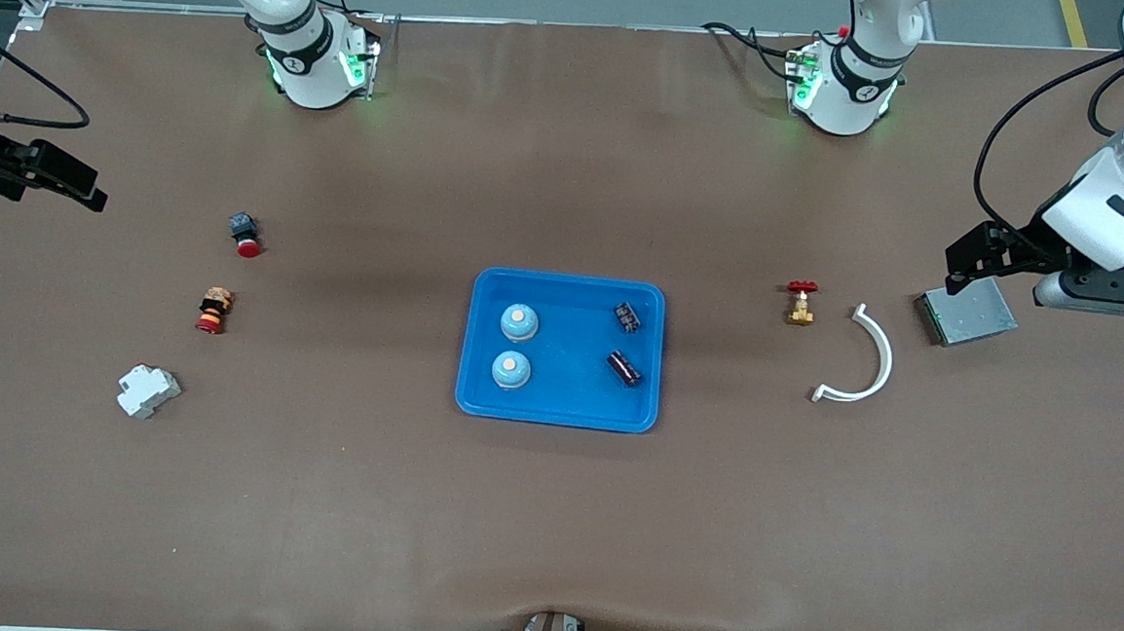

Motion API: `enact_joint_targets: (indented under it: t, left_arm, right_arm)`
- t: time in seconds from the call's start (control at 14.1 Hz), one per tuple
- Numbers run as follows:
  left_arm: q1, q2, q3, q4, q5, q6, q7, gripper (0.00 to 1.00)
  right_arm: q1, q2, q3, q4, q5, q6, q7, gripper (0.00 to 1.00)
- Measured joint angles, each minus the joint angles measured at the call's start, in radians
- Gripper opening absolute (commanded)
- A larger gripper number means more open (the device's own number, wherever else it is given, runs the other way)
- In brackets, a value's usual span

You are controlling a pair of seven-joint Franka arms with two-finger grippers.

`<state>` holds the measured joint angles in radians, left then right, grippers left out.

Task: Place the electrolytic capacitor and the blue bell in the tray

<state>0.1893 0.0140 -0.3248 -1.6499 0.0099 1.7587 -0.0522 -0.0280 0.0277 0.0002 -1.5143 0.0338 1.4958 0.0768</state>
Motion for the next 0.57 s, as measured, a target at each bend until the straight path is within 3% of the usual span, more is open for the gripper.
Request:
enact_joint_targets:
  t: [0.57]
  left_arm:
    - [-0.010,0.004,0.001,0.002,0.000,0.000,0.000,1.00]
  right_arm:
    - [0.000,0.000,0.004,0.000,0.000,0.013,0.000,1.00]
